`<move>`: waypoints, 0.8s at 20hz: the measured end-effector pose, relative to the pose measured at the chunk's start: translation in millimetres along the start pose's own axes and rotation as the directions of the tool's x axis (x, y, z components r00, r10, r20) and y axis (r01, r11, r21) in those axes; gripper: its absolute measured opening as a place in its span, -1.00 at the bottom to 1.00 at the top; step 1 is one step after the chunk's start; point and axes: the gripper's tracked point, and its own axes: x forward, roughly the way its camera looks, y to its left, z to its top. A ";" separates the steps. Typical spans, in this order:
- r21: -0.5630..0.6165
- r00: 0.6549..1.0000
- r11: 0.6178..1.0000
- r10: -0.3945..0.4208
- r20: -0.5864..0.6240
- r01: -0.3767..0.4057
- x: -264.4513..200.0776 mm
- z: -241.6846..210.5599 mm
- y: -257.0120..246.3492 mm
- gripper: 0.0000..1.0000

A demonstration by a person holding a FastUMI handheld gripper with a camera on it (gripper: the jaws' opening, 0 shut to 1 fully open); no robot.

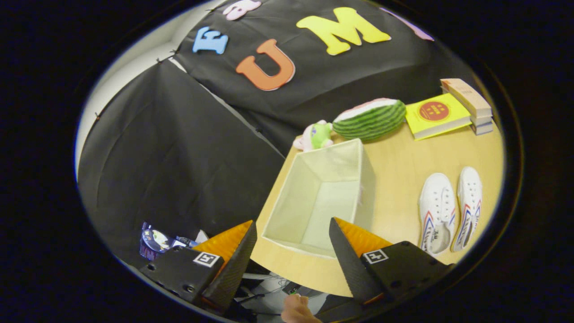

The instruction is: Open the storage box then place both shoes into the box .Put the left shoe in first, then the right shoe, with the right side of both shoes facing outward in a uniform manner.

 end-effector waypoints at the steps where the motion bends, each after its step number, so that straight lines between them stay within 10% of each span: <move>1: 0.025 0.998 0.998 -0.051 -0.026 0.052 -3.3 -2.6 -20.7 1.00; 16: -0.065 0.806 0.837 -0.542 -0.240 0.543 -22.2 -17.7 -262.8 0.99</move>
